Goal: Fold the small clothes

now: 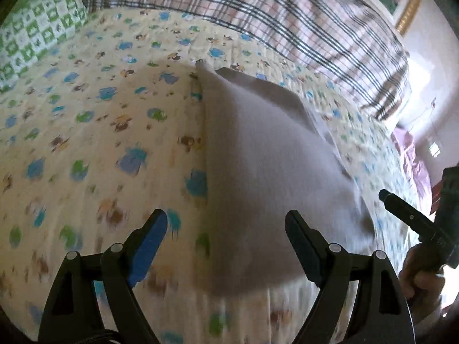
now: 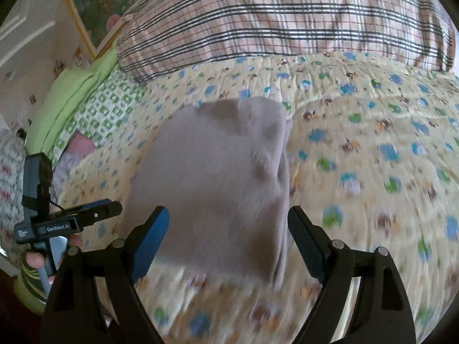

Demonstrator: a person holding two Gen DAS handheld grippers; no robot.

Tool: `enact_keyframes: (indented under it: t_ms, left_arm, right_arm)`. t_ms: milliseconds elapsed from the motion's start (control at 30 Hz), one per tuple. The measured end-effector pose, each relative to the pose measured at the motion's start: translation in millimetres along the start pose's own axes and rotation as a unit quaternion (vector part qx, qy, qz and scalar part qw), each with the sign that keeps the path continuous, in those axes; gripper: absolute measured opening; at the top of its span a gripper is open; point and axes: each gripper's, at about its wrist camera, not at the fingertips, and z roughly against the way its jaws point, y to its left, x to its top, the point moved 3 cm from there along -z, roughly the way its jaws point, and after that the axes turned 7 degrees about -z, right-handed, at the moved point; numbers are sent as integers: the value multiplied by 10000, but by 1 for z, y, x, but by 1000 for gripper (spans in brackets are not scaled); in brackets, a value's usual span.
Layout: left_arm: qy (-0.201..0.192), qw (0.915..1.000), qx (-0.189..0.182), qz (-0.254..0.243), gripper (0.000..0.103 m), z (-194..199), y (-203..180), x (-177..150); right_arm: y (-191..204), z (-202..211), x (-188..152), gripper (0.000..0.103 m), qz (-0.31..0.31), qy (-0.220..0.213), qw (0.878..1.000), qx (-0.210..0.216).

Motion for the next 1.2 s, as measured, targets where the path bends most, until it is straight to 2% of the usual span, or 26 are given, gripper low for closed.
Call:
enact_keyframes:
  t_ms: [167,233,300,333,400,433,467,567,600,667,733,800,900,1000,1200]
  left_arm:
    - [117,9988,-367,294,85,-36,23,43]
    - [232,9979,-436,408,84,-51,30,56]
    - [309,9968,-541,491,84,-64,36,66]
    - [358,9959,-619,548,85,-72,39,71]
    - [439,9943,-742,634,85,-84,44,77]
    - [450,9934,-776,709,86,-91,48,82]
    - [455,9927,-823,753,86,-95,50,84]
    - [427,9895,-946,1003,83,-108,56,92]
    - [409,9890,-954,1050,81,-111,57,96]
    - [411,9904,-918,945,67,-114,51,104]
    - [418,9946,-623,711,66,-119,43,109]
    - [357,9972,-403,512,66,-126,39,113]
    - [283,9978,-391,444,67,-131,43,114]
    - [264,9984,-338,365,66,-122,40,113]
    - [0,10000,-70,30,64,-70,26,94]
  right_arm:
    - [-21,-36,39,85,-404,179,9990,34]
    - [-29,-52,49,81,-541,300,9981,50]
    - [-36,-68,58,68,-674,469,9966,63]
    - [-38,-77,60,67,-700,563,9959,39]
    - [-45,-92,62,53,-815,725,9940,27]
    - [-50,-99,61,51,-945,820,9921,48]
    - [-53,-105,60,42,-1079,909,9899,151]
    - [-56,-106,63,17,-1098,859,9901,182]
    - [-55,-102,66,15,-1098,797,9905,205]
    - [-50,-87,72,13,-1002,546,9931,262]
    - [-50,-87,72,12,-899,526,9944,149]
    - [-54,-104,64,12,-794,729,9941,-126]
    - [-59,-114,56,13,-850,810,9929,-179]
    - [-57,-101,62,16,-907,690,9933,-173]
    - [-45,-53,62,17,-888,304,9955,-130]
